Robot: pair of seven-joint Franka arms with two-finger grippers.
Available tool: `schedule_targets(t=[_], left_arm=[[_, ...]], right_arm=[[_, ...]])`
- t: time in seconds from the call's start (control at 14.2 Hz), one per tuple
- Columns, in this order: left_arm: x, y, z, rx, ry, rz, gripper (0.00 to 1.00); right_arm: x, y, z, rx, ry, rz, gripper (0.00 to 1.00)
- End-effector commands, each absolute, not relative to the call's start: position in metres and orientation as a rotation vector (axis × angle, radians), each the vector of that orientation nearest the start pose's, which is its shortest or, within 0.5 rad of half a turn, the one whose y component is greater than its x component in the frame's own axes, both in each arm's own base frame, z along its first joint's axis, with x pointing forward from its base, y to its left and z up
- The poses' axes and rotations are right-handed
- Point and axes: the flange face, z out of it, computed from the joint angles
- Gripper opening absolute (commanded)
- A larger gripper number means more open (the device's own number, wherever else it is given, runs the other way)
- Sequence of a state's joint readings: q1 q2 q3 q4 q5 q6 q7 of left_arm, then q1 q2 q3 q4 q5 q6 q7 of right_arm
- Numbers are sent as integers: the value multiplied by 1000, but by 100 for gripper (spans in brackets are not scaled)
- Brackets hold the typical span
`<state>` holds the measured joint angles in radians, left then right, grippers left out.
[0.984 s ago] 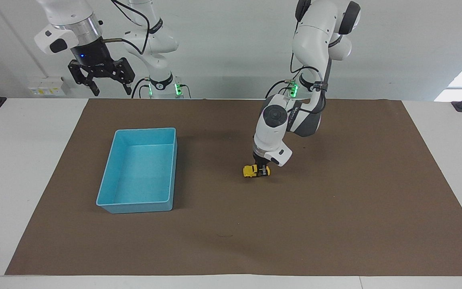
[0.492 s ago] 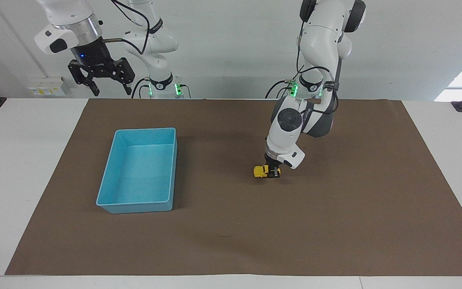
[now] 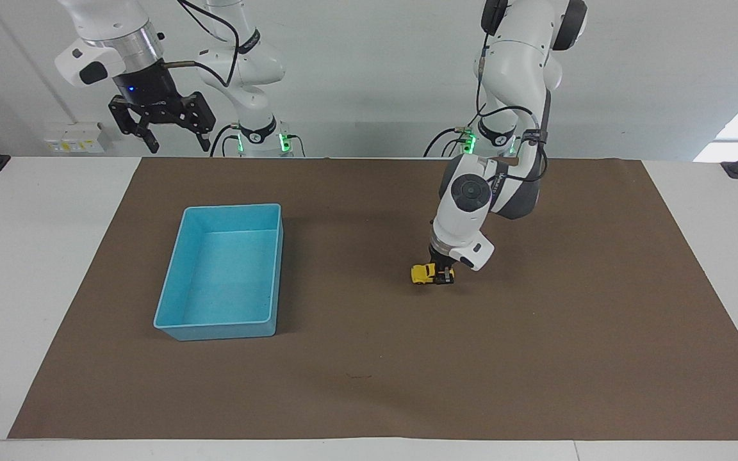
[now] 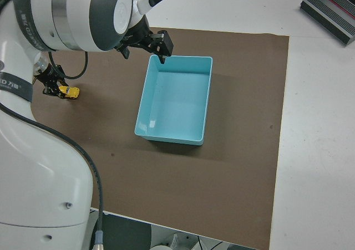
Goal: Wind up and store yellow beetle car
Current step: 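Release the car and lift the left gripper, letting it roll toward the bin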
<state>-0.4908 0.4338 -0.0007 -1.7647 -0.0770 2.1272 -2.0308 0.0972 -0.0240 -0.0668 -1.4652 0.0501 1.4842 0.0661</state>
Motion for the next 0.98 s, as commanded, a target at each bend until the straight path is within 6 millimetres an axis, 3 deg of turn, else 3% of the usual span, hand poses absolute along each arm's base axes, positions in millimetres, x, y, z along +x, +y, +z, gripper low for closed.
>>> schedule_targets(t=[0.0,0.07,0.35,0.91], left_arm=[[569,-292,289,2262,2288,-139,44],[570,-292,290,2263,2291,-141,99],[572,-280,327,2244,2289,-139,100],[573,-280,328,2244,2285,-137,100]], right_arm=[[532,18,682,-3088,82,-62,100],[532,18,682,-3088,82,-62,100],[532,18,682,-3088,82,-62,100],[530,17,683,-3091,84,-57,100]])
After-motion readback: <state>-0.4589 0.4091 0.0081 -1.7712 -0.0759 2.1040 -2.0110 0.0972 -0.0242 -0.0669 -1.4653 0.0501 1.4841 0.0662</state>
